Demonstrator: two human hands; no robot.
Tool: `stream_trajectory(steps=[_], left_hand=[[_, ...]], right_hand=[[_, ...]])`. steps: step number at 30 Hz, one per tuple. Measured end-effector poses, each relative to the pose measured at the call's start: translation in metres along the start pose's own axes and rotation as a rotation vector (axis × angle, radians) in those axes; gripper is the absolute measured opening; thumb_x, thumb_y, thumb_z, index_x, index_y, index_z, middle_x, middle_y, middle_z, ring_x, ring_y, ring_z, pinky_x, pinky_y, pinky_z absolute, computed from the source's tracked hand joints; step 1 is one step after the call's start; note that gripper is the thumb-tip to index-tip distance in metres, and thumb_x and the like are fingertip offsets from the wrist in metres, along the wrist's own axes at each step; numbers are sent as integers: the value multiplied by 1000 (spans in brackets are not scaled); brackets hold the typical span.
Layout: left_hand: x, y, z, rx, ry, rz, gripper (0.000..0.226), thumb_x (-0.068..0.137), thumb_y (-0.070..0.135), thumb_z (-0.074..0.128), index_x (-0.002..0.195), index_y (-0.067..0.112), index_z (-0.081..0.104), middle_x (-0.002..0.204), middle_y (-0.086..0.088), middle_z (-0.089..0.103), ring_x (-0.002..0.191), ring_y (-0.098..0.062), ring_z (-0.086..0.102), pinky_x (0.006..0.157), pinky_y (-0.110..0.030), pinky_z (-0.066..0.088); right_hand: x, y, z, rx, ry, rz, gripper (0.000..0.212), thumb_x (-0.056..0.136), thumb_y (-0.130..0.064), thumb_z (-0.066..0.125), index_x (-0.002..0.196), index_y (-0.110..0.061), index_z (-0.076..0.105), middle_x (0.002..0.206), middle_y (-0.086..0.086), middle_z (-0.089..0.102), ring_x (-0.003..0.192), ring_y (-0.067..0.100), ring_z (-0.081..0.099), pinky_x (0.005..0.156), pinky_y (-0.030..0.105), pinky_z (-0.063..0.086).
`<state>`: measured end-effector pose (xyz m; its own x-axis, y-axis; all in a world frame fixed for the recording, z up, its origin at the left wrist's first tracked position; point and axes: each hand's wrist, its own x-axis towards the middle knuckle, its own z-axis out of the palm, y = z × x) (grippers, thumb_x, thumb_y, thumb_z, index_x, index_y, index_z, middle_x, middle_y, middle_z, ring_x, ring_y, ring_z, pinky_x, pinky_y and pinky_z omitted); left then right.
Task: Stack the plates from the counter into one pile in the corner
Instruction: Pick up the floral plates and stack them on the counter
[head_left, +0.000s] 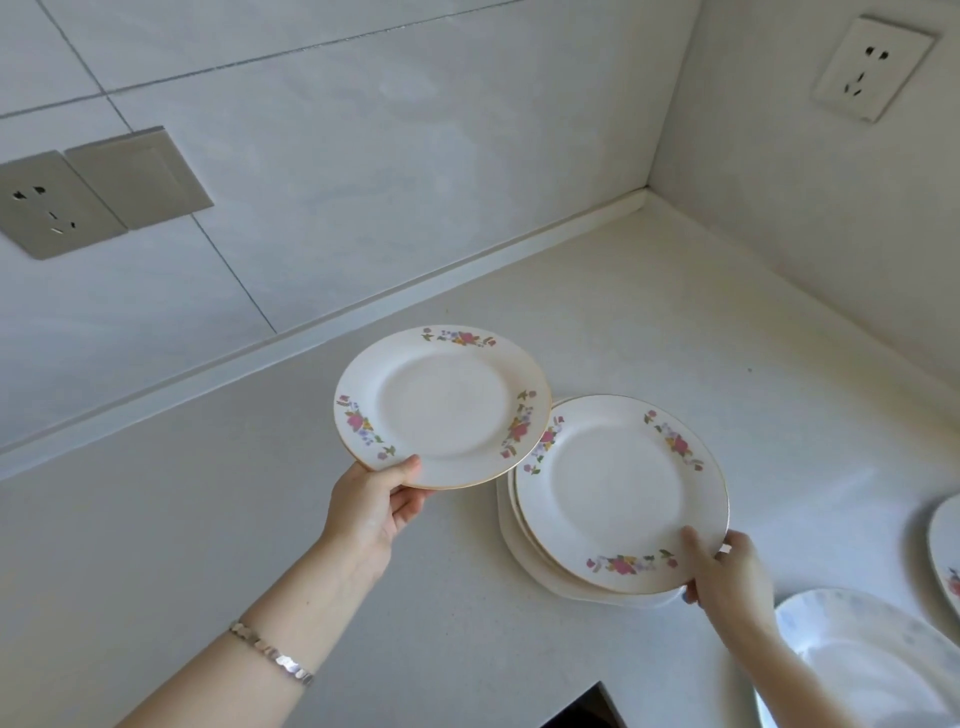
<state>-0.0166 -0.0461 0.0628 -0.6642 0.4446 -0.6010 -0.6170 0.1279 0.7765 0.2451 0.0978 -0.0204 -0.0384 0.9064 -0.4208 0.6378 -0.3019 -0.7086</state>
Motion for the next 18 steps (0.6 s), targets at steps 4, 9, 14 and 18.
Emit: stream_trajectory(steps=[4,9,14,18], left_hand=[[1,-1,4,15,-3,-6,20,85,-2,56,85,18,57,82,-3,66,44,-8,67,37,-10,44],[2,-3,9,40,-17,-17,20,85,-1,57,85,19,57,82,-2,66,48,-10,67,38,-10,44],[-1,-10,14,87,-45,-42,19,85,-1,58,85,18,58,79,-2,66,46,-8,66,38,-12,44],[-5,-17,18,153,-129,-87,18,84,-3,57,85,14,59,78,-5,66,46,-11,65,36,-14,43]], right_hand=[[3,6,4,-55,33,-31,60,91,-34,51,137,-4,28,77,17,69,80,32,61,59,34,38],[3,10,6,-190,-25,-27,56,90,-38,51,134,-7,35,83,16,69,81,32,63,59,33,42],[3,-12,-9,-603,-71,-2,57,87,-53,48,120,-7,47,106,13,65,99,32,62,71,35,45],[4,-47,-12,-355,-33,-244,54,92,-42,46,132,-6,48,107,11,60,99,28,58,78,32,43]])
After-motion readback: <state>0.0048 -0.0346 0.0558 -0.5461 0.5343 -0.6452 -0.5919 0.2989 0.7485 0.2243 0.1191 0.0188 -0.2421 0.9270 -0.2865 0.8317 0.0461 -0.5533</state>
